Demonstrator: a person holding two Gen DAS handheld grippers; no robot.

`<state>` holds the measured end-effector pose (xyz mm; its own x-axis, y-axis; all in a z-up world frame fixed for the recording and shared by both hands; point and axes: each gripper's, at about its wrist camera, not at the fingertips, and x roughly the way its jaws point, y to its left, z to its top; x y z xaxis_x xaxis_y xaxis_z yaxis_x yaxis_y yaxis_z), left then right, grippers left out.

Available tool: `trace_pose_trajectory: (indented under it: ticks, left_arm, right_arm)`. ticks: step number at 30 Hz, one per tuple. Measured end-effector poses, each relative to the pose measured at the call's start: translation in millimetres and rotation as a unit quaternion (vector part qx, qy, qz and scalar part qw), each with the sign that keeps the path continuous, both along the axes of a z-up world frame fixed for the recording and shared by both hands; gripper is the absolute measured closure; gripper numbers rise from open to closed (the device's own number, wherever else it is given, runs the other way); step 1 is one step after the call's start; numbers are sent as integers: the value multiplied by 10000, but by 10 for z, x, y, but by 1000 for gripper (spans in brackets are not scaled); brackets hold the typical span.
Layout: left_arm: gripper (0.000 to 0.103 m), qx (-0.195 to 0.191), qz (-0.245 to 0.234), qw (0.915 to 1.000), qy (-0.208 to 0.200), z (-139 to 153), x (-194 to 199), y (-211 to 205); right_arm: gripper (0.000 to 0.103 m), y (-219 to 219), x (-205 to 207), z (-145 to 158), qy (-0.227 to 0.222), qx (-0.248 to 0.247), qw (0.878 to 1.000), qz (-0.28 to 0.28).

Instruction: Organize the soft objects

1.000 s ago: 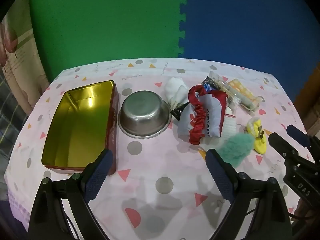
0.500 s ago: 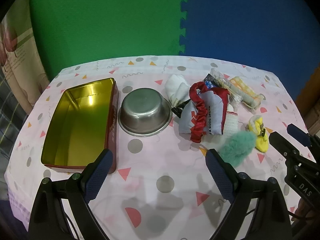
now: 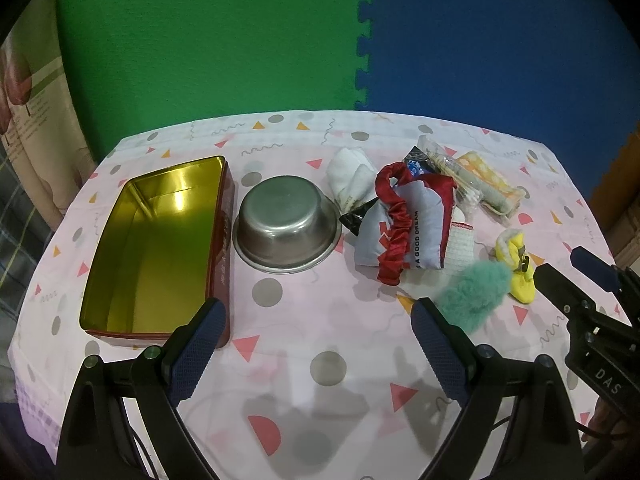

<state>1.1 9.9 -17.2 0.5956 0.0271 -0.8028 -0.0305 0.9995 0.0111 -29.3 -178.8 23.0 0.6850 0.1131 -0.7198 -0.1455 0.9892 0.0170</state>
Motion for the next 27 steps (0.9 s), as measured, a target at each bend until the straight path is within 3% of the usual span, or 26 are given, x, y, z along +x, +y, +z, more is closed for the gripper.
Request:
trace_pose_trajectory:
  ticks: [27]
  left_arm:
    - [11, 30, -68, 10000, 13, -15, 23, -76]
  right_arm:
    - [34, 22, 18, 27, 13, 29, 10000, 34]
